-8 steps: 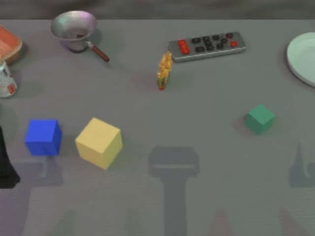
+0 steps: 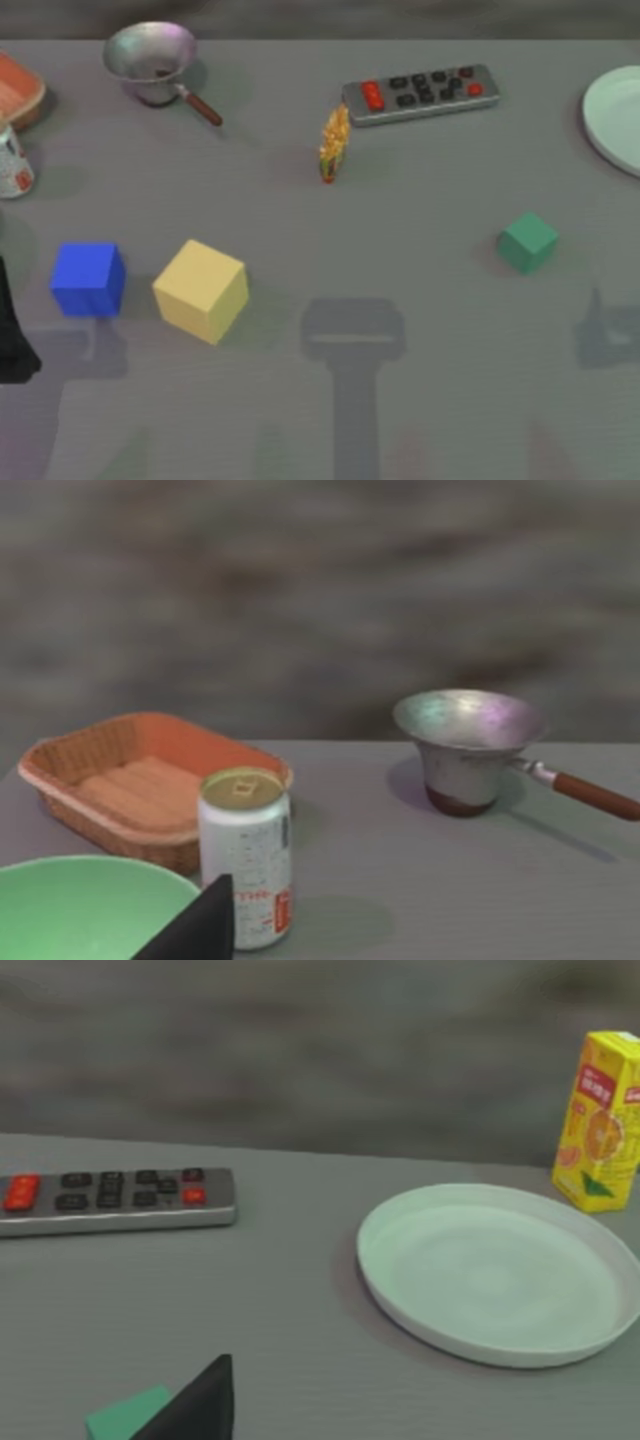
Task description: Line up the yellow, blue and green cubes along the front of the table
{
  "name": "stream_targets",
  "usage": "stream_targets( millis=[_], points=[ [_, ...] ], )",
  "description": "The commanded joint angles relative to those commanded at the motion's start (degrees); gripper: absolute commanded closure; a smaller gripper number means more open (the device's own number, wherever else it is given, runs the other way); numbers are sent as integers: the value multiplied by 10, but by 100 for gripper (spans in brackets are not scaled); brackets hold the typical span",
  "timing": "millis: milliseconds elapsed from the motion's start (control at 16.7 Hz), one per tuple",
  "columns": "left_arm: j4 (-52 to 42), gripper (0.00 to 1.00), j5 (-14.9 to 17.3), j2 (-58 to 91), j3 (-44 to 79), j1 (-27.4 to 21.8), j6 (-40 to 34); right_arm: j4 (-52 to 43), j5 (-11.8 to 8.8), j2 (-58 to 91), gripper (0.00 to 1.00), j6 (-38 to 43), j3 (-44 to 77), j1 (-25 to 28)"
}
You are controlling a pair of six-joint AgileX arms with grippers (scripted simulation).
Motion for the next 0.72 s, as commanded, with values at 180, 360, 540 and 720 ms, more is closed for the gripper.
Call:
stream_targets(
  millis=[180, 360, 540, 720],
  points=[
    [0, 0, 0, 0, 0, 0, 0, -83, 1, 144, 0, -26, 129, 19],
    [0, 0, 0, 0, 0, 0, 0, -185, 2, 332, 0, -57, 276, 41],
    [0, 0, 0, 0, 0, 0, 0, -293, 3, 541, 0, -89, 427, 64],
    [0, 0, 0, 0, 0, 0, 0, -396, 3, 740, 0, -119, 569, 87]
  ],
)
